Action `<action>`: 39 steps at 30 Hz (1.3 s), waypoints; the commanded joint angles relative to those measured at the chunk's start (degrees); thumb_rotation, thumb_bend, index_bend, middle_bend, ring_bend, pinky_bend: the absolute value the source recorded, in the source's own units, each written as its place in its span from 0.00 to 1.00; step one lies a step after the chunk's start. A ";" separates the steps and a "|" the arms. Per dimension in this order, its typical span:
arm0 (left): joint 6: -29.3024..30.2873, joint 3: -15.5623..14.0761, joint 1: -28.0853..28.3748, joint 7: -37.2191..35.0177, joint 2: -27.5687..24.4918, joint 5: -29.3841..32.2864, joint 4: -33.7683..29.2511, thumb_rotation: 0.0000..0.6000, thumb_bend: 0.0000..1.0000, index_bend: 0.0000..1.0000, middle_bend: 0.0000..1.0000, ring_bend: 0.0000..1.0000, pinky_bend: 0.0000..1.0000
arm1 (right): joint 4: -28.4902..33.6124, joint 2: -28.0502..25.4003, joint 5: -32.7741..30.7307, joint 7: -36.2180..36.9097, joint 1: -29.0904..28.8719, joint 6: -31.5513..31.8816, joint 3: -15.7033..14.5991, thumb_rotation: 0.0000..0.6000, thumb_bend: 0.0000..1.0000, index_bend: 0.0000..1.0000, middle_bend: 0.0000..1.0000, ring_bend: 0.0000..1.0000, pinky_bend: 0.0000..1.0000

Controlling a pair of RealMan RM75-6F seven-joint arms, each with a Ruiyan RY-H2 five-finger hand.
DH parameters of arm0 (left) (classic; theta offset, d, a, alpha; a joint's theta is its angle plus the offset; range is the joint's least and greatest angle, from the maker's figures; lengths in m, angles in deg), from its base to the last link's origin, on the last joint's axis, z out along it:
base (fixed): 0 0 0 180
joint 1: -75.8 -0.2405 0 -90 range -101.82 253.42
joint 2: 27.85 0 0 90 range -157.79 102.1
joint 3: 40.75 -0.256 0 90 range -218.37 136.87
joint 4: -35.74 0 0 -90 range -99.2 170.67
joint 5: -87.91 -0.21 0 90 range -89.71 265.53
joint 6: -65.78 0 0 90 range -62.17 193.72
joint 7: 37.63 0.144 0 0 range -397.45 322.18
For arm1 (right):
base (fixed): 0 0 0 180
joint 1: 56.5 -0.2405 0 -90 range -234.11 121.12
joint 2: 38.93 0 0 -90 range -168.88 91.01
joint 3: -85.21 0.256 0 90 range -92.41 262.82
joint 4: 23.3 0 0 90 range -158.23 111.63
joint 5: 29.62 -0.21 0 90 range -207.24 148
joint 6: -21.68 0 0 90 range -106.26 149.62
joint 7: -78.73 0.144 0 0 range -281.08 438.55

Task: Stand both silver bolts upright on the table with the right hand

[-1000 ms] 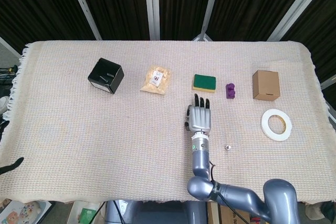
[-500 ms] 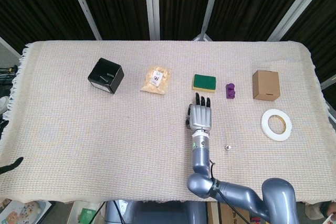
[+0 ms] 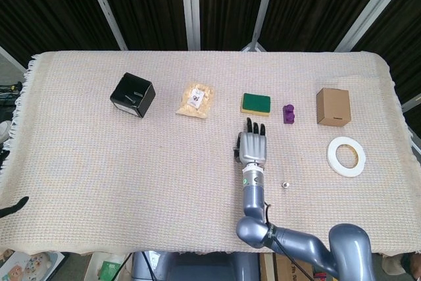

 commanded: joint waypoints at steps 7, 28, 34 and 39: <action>0.21 0.10 -0.03 -0.46 0.09 -0.08 0.38 1.00 0.12 0.12 0.07 0.00 0.15 | 0.29 -0.15 -0.17 0.00 -0.08 -0.25 -0.19 1.00 0.35 0.60 0.03 0.09 0.04; 0.31 0.17 0.01 -1.05 0.06 -0.29 0.72 1.00 0.12 0.12 0.07 0.00 0.15 | 5.67 -2.31 0.11 0.81 0.64 1.15 0.06 1.00 0.39 0.66 0.05 0.10 0.05; 0.26 0.09 0.02 -0.81 0.08 -0.31 0.63 1.00 0.12 0.12 0.07 0.00 0.15 | 8.32 -3.45 0.35 1.54 1.07 1.90 0.36 1.00 0.39 0.66 0.05 0.11 0.05; 0.23 0.04 0.01 -0.67 0.04 -0.32 0.51 1.00 0.12 0.12 0.07 0.00 0.15 | 9.29 -4.04 -0.07 1.31 1.03 2.46 0.55 1.00 0.41 0.66 0.05 0.11 0.05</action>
